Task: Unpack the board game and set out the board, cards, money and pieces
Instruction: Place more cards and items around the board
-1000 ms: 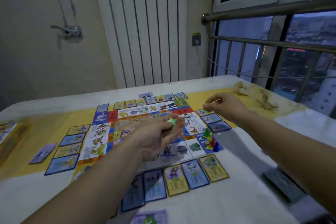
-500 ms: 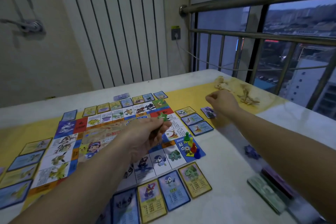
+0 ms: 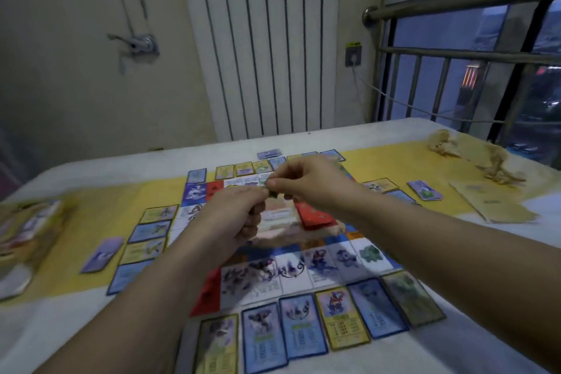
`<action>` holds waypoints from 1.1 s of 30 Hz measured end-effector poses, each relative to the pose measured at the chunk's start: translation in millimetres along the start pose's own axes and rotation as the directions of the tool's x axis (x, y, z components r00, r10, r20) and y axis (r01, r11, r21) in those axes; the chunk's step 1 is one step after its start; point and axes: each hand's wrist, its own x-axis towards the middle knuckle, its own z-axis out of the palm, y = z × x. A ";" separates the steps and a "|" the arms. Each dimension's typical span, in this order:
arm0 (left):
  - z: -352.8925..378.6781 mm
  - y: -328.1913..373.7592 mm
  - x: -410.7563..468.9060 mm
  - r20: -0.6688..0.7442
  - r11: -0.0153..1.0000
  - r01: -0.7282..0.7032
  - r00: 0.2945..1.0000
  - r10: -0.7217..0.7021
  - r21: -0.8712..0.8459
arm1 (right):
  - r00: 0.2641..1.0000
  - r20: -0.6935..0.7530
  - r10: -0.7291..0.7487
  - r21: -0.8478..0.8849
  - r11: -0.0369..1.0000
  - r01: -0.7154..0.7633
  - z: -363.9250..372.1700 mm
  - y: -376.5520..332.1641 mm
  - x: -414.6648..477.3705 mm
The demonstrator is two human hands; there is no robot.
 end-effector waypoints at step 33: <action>-89.7 -9.4 20.9 -0.182 0.862 -0.018 0.980 -0.087 -0.507 | 0.926 0.372 0.070 0.019 0.996 -0.083 61.8 -22.8 120.8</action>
